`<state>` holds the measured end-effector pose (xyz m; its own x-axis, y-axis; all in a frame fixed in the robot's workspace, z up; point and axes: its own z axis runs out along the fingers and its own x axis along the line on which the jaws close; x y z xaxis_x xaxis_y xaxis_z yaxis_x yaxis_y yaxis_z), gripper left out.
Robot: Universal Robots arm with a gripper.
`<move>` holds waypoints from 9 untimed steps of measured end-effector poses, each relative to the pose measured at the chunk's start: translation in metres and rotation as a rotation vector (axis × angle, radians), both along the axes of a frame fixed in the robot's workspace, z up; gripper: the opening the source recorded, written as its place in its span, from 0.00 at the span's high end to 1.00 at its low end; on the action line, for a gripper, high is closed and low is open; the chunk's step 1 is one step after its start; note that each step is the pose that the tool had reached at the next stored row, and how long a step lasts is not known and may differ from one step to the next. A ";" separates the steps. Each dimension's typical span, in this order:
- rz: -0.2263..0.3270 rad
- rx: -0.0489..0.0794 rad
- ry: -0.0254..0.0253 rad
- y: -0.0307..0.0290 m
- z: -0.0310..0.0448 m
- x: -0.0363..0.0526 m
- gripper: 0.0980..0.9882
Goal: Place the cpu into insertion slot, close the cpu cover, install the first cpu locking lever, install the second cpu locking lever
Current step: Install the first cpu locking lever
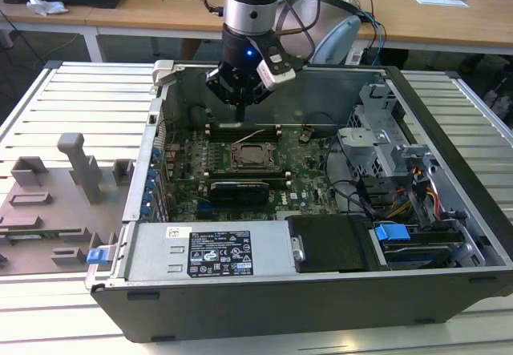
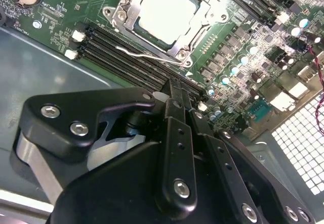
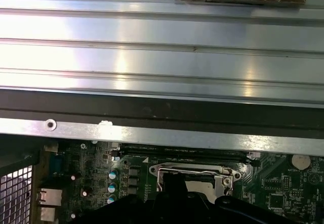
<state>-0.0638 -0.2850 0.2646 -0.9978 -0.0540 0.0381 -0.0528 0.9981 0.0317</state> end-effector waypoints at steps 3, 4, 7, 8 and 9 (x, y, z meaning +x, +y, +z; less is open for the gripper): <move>0.000 0.000 -0.0001 0.0000 -0.0016 0.0001 0.99; 0.000 0.000 0.0001 0.0000 -0.0027 0.0000 0.99; 0.000 0.000 0.0000 0.0000 -0.0085 0.0001 0.99; 0.000 0.000 0.0001 0.0000 -0.0113 0.0001 0.99; 0.000 0.000 -0.0001 0.0000 -0.0130 0.0002 0.99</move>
